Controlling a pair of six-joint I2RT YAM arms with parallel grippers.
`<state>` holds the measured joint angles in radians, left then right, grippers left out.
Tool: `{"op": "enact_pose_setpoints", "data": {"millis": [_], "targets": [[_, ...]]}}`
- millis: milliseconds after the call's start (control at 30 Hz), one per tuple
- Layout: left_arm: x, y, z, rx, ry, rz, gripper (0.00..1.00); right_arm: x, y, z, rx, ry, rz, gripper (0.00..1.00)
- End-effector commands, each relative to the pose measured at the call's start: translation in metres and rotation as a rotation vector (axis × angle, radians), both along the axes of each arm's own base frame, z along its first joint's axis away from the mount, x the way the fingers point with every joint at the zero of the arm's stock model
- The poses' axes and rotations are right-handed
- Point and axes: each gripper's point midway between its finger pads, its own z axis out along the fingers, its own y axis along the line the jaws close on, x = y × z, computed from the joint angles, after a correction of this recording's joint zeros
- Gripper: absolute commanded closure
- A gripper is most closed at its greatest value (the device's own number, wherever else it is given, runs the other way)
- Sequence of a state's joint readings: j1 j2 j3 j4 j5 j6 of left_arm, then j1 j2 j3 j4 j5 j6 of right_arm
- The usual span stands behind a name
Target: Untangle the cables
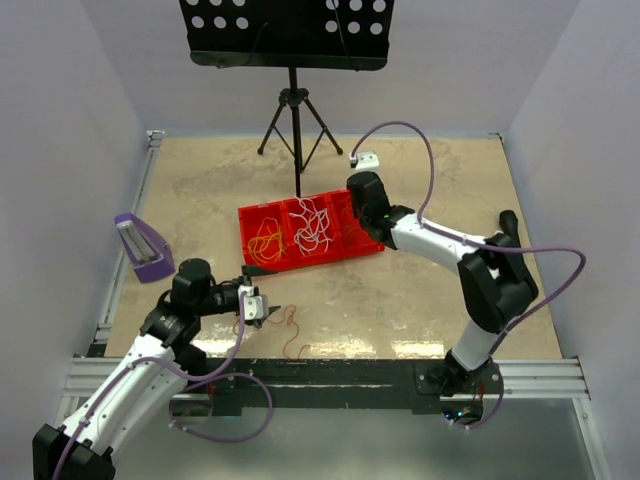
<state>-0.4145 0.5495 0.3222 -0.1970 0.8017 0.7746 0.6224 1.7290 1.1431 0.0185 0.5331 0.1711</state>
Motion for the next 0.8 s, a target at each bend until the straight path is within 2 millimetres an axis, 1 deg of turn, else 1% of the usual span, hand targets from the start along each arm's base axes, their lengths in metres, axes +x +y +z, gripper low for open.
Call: {"op": "enact_pose_setpoints", "data": {"millis": [0, 33, 100, 233, 300, 367, 433, 467, 500, 600, 667, 767], "targets": [[0.002, -0.002, 0.015, -0.023, -0.057, -0.017, 0.2, 0.004, 0.0, 0.07, 0.147, -0.153, -0.027, 1.0], [0.002, -0.002, 0.015, -0.022, -0.058, -0.017, 0.2, 0.004, 0.002, 0.075, 0.159, -0.159, -0.018, 1.0], [0.003, -0.002, 0.014, -0.021, -0.056, -0.014, 0.2, 0.005, 0.002, 0.075, 0.157, -0.147, -0.026, 1.0], [0.002, -0.001, 0.014, -0.02, -0.055, -0.012, 0.2, 0.005, 0.006, 0.072, 0.173, -0.14, -0.01, 1.0], [0.002, -0.001, 0.014, -0.018, -0.055, -0.011, 0.2, 0.004, 0.009, 0.067, 0.176, -0.122, 0.007, 1.0], [0.002, -0.001, 0.014, -0.02, -0.056, -0.013, 0.2, 0.004, 0.012, 0.054, 0.165, -0.089, 0.014, 1.0], [0.002, -0.002, 0.015, -0.021, -0.057, -0.016, 0.2, 0.002, 0.011, 0.038, 0.148, -0.048, 0.006, 1.0], [0.002, -0.002, 0.015, -0.022, -0.06, -0.014, 0.2, 0.002, 0.012, 0.026, 0.144, -0.022, -0.001, 1.0], [0.002, -0.002, 0.014, -0.021, -0.057, -0.016, 0.2, 0.002, 0.012, 0.021, 0.151, -0.011, -0.007, 1.0], [0.002, -0.001, 0.015, -0.021, -0.06, -0.013, 0.2, -0.007, 0.009, -0.008, 0.134, 0.07, -0.033, 1.0], [0.002, -0.001, 0.014, -0.021, -0.058, -0.012, 0.2, -0.011, 0.008, -0.021, 0.135, 0.102, -0.042, 1.0], [0.002, -0.001, 0.012, -0.018, -0.058, -0.01, 0.2, -0.018, 0.007, -0.033, 0.131, 0.136, -0.049, 1.0]]}}
